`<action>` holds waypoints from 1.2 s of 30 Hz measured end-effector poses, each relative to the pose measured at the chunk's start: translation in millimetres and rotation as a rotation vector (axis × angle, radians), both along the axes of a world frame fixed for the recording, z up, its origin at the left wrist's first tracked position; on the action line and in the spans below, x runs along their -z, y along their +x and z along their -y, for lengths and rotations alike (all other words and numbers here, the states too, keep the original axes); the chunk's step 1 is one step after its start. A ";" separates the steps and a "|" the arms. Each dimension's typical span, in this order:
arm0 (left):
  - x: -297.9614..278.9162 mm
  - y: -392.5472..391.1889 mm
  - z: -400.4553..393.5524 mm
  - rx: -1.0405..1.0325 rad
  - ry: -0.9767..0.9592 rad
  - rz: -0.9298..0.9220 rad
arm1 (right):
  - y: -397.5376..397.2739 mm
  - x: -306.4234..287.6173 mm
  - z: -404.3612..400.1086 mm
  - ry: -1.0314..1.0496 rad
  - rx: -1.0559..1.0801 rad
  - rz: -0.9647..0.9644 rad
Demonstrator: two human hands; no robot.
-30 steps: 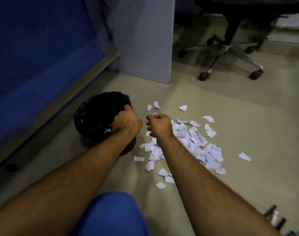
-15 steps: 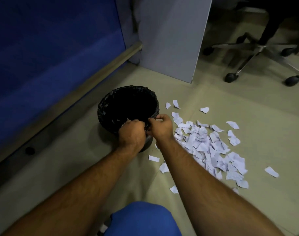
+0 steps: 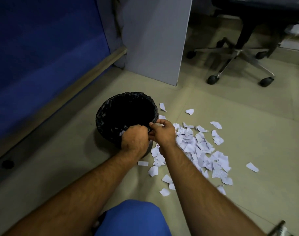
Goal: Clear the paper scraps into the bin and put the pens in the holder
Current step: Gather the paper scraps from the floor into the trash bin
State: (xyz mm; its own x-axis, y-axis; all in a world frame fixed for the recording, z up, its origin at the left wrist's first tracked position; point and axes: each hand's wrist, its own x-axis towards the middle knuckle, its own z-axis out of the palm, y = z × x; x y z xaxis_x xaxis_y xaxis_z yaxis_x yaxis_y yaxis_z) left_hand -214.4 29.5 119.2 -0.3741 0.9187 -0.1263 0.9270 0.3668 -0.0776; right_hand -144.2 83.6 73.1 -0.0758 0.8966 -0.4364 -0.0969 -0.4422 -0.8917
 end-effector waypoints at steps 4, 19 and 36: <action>1.3 -6.9 -7.1 0.003 0.078 0.119 | -0.4 -1.2 -3.9 0.002 0.008 0.010; 14.0 71.0 -59.8 0.327 0.139 0.442 | 85.6 39.9 -30.1 -0.012 0.242 0.199; 166.3 164.4 -51.4 0.371 -0.349 0.206 | 214.3 145.0 5.4 0.149 -0.377 1.257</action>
